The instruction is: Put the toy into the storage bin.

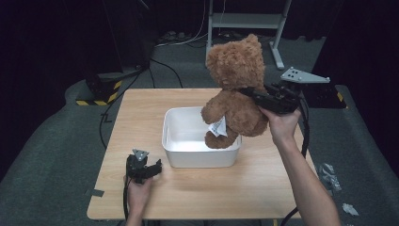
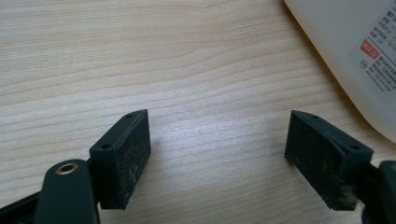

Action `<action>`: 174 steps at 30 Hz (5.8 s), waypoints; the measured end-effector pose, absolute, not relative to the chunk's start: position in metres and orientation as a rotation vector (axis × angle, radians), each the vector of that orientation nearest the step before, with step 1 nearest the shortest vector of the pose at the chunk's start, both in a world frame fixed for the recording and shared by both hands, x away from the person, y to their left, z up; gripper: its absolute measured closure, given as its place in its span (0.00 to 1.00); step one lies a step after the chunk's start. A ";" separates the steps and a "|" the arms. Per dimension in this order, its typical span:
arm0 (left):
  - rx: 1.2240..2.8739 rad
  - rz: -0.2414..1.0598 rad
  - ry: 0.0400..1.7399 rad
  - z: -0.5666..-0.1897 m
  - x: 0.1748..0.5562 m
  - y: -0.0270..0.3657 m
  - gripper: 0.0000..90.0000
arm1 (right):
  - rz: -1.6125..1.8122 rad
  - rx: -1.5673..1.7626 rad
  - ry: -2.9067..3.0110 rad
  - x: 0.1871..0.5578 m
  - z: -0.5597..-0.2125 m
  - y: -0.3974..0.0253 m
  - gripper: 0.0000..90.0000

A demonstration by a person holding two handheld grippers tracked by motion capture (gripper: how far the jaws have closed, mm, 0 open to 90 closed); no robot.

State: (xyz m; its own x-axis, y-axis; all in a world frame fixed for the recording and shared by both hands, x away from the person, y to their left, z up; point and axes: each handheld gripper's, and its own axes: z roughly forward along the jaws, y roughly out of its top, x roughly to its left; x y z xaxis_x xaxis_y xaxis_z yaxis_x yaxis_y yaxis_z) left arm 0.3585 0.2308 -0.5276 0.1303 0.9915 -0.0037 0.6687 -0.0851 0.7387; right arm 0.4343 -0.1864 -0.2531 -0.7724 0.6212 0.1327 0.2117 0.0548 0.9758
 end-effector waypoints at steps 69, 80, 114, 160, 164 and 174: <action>1.825 0.704 1.597 -0.528 0.359 0.231 0.25 | 1.819 0.800 2.121 0.447 -0.268 -0.124 0.67; 1.826 0.706 1.598 -0.528 0.359 0.231 0.25 | 1.809 0.806 2.143 0.449 -0.275 -0.115 0.67; 1.826 0.704 1.597 -0.528 0.359 0.231 0.25 | 1.768 0.800 2.223 0.453 -0.295 -0.091 0.67; 1.818 0.702 1.599 -0.528 0.359 0.231 0.25 | 1.700 0.905 2.274 0.467 -0.329 -0.092 0.64; 1.818 0.701 1.599 -0.528 0.359 0.231 0.25 | 1.693 0.908 2.285 0.468 -0.331 -0.093 0.64; 1.818 0.701 1.600 -0.528 0.359 0.231 0.25 | 1.680 0.928 2.302 0.469 -0.335 -0.095 0.63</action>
